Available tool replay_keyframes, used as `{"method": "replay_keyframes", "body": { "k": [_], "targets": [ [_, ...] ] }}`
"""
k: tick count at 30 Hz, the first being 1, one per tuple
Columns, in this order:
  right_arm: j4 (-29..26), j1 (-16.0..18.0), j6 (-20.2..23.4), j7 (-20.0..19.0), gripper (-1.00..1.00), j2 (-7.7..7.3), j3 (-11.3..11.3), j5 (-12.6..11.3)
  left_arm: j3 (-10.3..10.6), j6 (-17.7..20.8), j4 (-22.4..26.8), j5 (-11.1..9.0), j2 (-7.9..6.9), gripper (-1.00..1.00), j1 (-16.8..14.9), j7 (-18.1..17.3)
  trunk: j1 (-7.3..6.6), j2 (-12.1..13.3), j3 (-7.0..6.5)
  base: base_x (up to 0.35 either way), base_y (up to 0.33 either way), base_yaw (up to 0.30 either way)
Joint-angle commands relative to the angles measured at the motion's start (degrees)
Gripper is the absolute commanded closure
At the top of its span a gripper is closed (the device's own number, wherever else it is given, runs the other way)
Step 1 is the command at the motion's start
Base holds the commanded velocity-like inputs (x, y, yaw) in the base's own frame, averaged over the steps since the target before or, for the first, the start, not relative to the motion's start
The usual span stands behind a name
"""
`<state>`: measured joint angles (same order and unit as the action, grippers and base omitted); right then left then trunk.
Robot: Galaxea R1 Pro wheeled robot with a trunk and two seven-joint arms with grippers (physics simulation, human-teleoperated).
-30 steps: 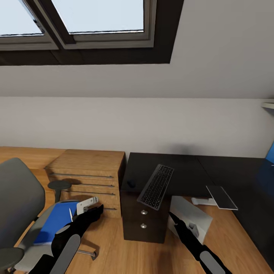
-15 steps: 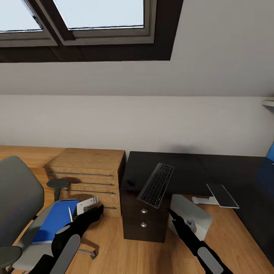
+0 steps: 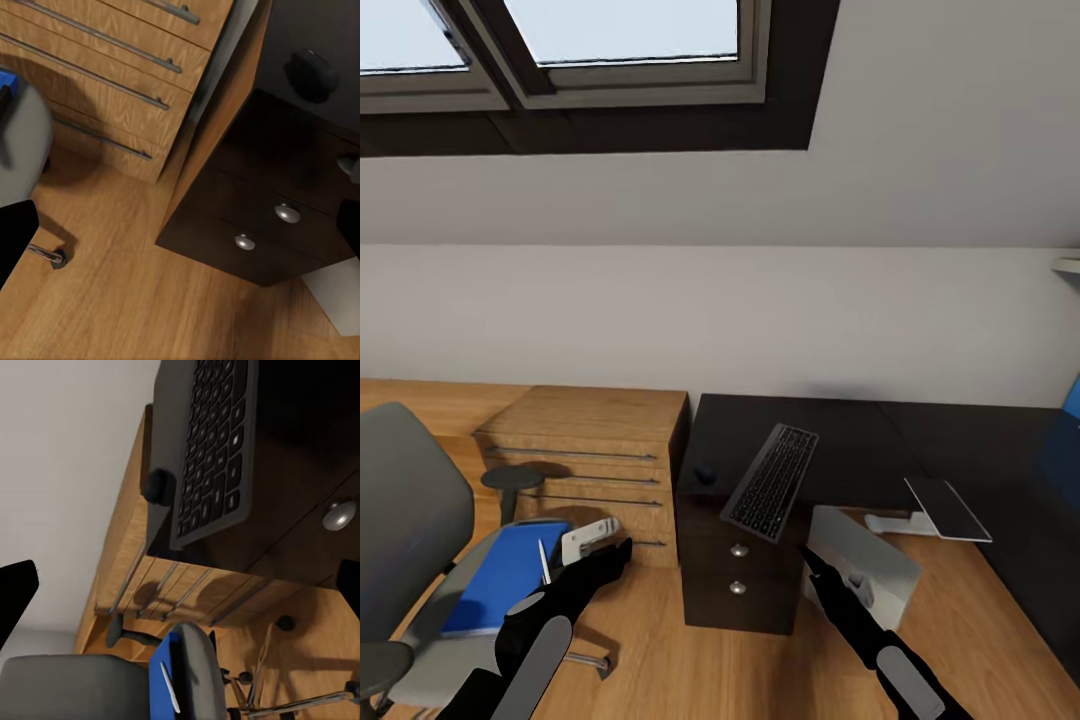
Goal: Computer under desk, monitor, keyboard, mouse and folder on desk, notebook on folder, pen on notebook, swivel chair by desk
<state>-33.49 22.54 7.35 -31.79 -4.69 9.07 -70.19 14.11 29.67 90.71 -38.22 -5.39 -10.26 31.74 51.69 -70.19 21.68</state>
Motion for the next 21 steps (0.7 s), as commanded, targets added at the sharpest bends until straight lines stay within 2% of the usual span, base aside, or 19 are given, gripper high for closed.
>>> {"method": "replay_keyframes", "body": {
  "k": [1,5,21],
  "targets": [
    [0.0,0.0,0.2,0.0,-1.0,0.05,0.2,-0.6,0.1,0.0,0.1,-0.5,-0.07,-1.0,-0.1,0.6,0.23,-0.5,0.25,0.0,0.0,0.0],
    [0.0,0.0,0.3,0.0,-1.0,0.77,0.2,-0.7,0.1,0.0,0.1,-0.5,-0.12,-1.0,0.0,0.6,1.11,-2.1,0.97,0.0,0.0,0.0],
    [0.0,0.0,0.4,-0.1,-1.0,0.73,0.3,-0.5,0.1,0.0,0.1,-0.5,-0.09,-1.0,0.0,0.6,4.62,-8.5,3.84,0.0,0.0,0.0]
  ]
}}
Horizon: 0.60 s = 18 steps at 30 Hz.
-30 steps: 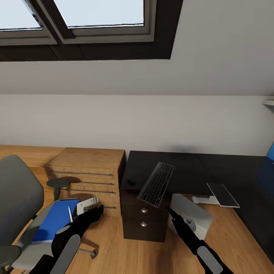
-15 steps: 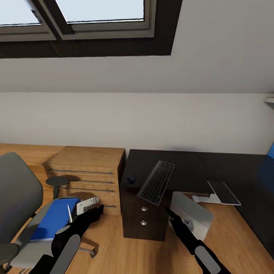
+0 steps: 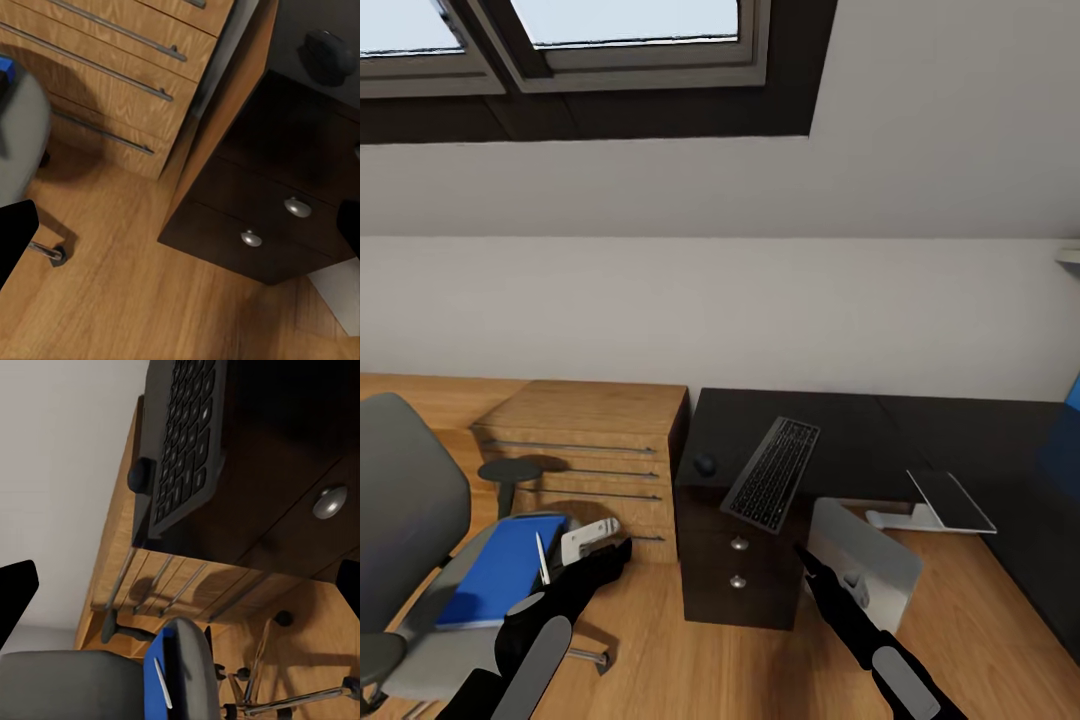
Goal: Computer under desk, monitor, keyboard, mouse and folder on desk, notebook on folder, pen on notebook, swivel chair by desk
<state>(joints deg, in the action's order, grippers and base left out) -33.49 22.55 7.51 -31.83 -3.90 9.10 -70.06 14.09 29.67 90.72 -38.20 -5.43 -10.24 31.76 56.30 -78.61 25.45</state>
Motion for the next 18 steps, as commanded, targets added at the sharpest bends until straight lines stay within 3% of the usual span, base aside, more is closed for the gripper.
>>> {"method": "replay_keyframes", "body": {
  "k": [1,18],
  "targets": [
    [0.0,0.0,0.2,-0.1,-1.0,-0.08,0.2,-0.6,0.1,0.0,0.1,-0.5,-0.04,-1.0,-0.1,0.6,0.23,-0.5,0.25,0.0,0.0,0.0],
    [0.0,0.0,0.2,0.3,-1.0,-0.05,0.4,-0.5,0.1,0.0,0.1,-0.5,-0.1,-1.0,-0.1,0.6,3.96,-7.3,3.3,0.0,0.0,0.0]
  ]
}}
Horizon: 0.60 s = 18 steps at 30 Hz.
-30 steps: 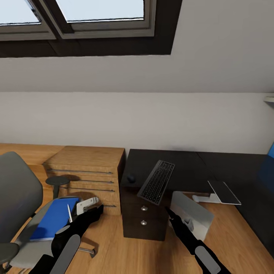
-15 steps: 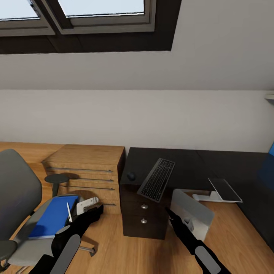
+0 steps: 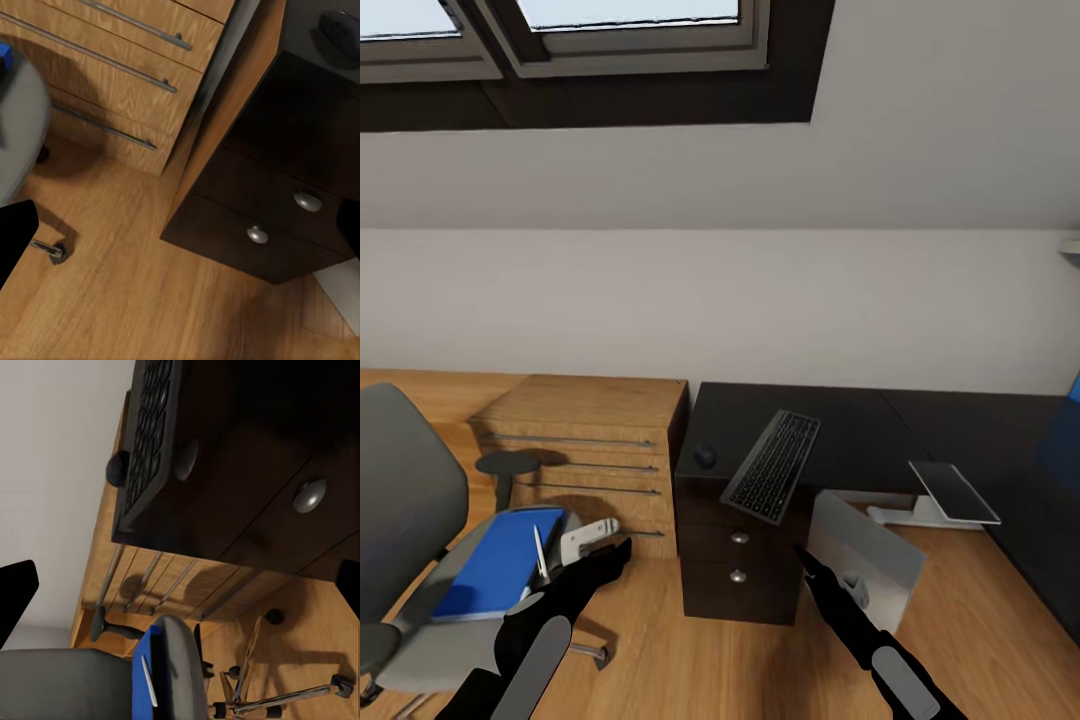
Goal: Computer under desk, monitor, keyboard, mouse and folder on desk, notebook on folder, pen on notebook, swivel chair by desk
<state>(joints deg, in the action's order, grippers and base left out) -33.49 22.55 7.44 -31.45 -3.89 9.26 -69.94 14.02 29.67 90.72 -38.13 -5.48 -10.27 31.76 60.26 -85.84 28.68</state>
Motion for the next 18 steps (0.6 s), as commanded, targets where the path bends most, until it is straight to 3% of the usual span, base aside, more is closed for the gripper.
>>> {"method": "replay_keyframes", "body": {
  "k": [1,18],
  "targets": [
    [0.0,0.0,0.2,-0.1,-1.0,-0.06,0.2,-0.6,0.1,0.0,0.1,-0.5,-0.05,-1.0,-0.1,0.6,0.23,-0.5,0.25,0.0,0.0,0.0],
    [0.0,0.0,0.2,-0.1,-1.0,0.02,0.2,-0.5,0.2,0.1,-0.6,-0.7,-0.14,-1.0,0.0,0.4,0.44,-0.9,0.43,0.026,0.0,0.0]
  ]
}}
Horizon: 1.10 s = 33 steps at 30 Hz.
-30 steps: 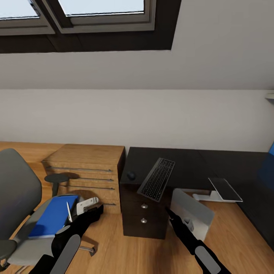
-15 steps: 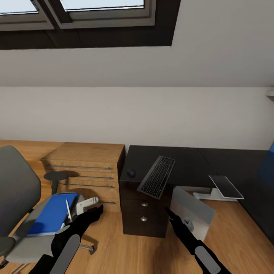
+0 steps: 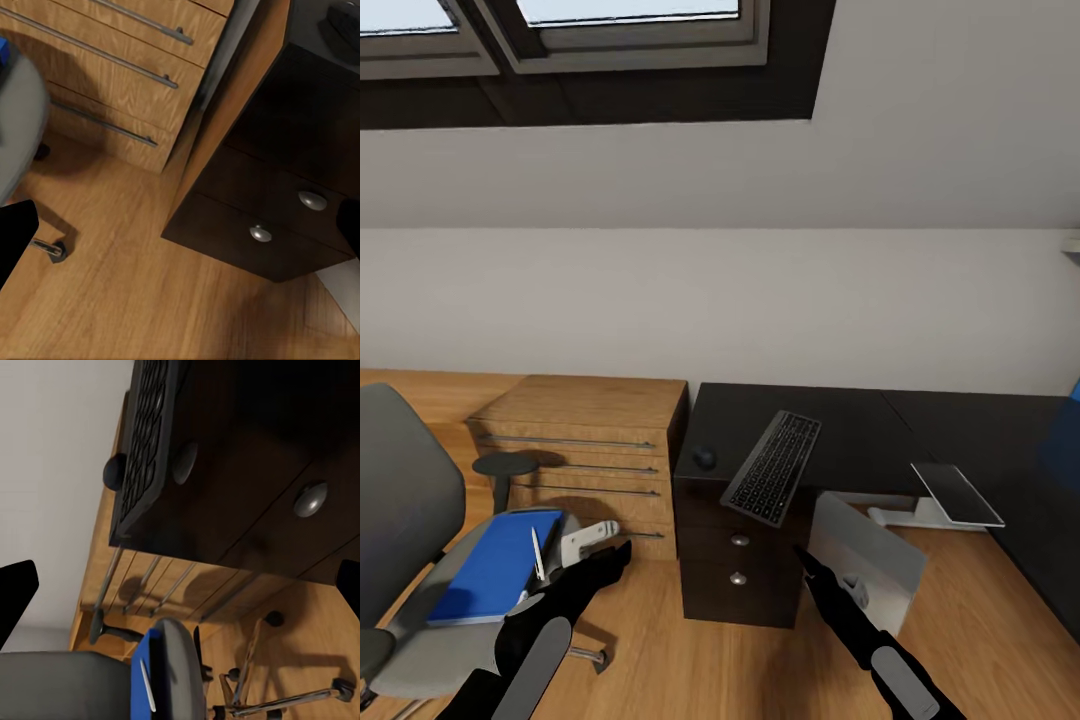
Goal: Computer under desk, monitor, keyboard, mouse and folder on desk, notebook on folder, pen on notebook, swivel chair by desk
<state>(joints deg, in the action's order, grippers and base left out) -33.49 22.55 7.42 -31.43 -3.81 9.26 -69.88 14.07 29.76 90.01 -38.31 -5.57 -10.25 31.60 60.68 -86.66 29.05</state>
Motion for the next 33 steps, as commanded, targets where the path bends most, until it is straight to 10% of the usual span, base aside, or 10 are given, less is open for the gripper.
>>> {"method": "replay_keyframes", "body": {
  "k": [1,33],
  "targets": [
    [0.0,0.0,0.2,-0.1,-1.0,-0.06,0.2,-0.6,0.1,0.0,0.0,-0.5,-0.06,-1.0,-0.1,0.6,0.02,0.0,0.06,0.246,0.0,0.0],
    [0.1,0.0,0.2,-0.1,-1.0,0.16,0.3,-0.5,0.2,0.1,-0.4,-0.6,-0.14,-1.0,0.0,0.6,0.02,0.0,0.06,0.096,0.024,0.0]
  ]
}}
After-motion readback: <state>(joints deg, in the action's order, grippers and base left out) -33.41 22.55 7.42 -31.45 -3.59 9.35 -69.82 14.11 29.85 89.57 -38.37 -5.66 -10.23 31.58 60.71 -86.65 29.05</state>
